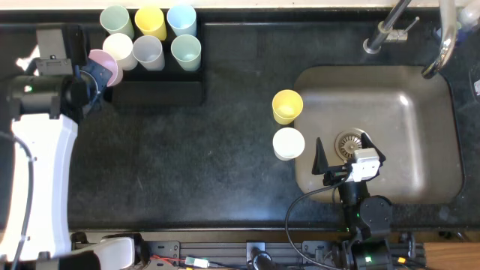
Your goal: Store Cups
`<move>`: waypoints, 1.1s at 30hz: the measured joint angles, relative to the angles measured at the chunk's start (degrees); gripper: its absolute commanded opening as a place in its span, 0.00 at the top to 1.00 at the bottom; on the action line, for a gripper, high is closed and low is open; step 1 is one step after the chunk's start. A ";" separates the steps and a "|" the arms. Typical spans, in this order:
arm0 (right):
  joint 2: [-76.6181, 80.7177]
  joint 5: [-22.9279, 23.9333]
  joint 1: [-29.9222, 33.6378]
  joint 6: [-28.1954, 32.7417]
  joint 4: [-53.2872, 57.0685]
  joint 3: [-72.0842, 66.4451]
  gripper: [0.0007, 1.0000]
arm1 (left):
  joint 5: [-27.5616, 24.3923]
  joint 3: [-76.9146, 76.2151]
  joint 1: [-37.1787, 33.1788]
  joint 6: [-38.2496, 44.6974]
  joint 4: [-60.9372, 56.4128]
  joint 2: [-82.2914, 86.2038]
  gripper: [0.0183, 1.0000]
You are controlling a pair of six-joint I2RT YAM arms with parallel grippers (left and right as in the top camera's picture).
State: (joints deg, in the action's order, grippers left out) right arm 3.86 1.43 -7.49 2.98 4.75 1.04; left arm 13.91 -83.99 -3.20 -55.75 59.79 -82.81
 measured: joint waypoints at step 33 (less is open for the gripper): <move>0.00 0.09 0.00 0.04 -0.02 0.00 0.00 | -0.35 2.32 -2.58 -15.50 -8.07 -19.63 0.98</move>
State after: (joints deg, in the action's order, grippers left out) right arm 3.86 1.52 -7.49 3.03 4.73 1.04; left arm 13.56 -81.67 -5.78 -71.24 51.72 -102.43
